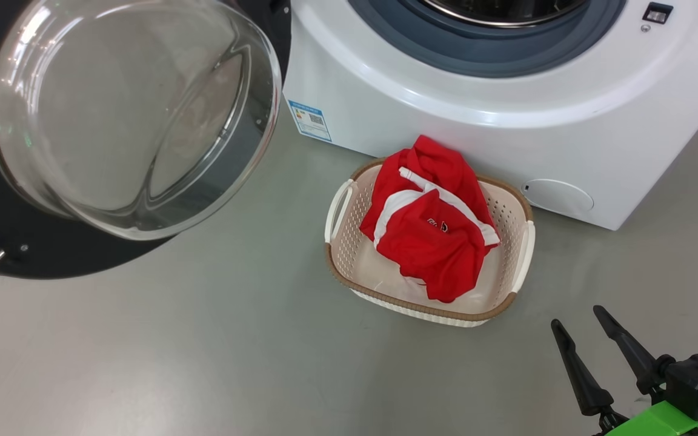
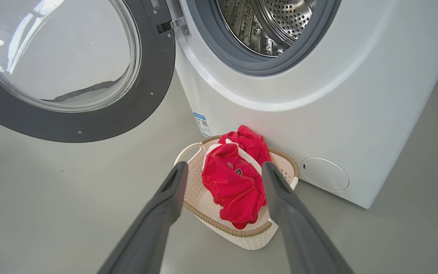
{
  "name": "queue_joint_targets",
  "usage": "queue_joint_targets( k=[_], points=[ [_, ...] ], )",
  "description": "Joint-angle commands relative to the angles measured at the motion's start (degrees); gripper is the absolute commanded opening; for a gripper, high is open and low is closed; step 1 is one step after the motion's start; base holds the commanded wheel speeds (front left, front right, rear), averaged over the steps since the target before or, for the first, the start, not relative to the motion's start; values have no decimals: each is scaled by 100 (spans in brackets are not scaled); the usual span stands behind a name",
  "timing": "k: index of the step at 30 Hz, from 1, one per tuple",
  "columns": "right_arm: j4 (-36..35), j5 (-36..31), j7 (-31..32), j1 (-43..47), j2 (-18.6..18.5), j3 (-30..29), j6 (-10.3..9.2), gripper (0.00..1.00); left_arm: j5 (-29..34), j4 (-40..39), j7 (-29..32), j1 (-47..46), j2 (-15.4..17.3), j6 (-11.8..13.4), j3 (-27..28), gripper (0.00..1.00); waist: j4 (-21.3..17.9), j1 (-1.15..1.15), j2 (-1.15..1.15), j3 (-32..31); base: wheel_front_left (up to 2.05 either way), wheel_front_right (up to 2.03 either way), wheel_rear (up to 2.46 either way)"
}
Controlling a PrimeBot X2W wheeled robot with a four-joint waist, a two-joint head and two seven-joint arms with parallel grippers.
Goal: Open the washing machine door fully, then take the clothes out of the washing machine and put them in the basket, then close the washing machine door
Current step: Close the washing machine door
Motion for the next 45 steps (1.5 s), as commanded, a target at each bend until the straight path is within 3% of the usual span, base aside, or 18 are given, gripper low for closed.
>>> queue_joint_targets(
  k=[1, 6, 14, 29, 38, 45],
  points=[
    [-157, -8, -37, -123, -119, 141, 36, 100, -66, -64, 166, -58, 452, -36, 42, 0, -43, 0, 0, 47, 0, 0, 0],
    [-163, -8, -37, -145, -133, 129, 36, 100, -271, -76, 703, 61, 442, -36, -123, 0, -101, 0, 0, 68, 0, 0, 0],
    [-114, -14, -37, -140, -48, 95, 36, 100, -698, -759, 1402, 465, 423, -36, -519, 0, -113, 0, 0, -69, 0, 0, 0],
    [6, -38, -37, 2, 258, 66, 36, 100, -1894, -2938, 2239, 1618, 787, -36, -1598, 0, -31, 0, 0, -597, 0, 0, 0],
    [21, -35, -37, 20, 346, 23, 36, 100, -2411, -4138, 2145, 2123, 1034, -36, -2193, 0, -120, 0, 0, -718, 0, 0, 0],
    [27, -39, -37, 19, 401, -9, 36, 100, -2691, -5066, 1814, 2301, 1030, -36, -2701, 0, -225, 0, 0, -728, 0, 0, 0]
  ],
)
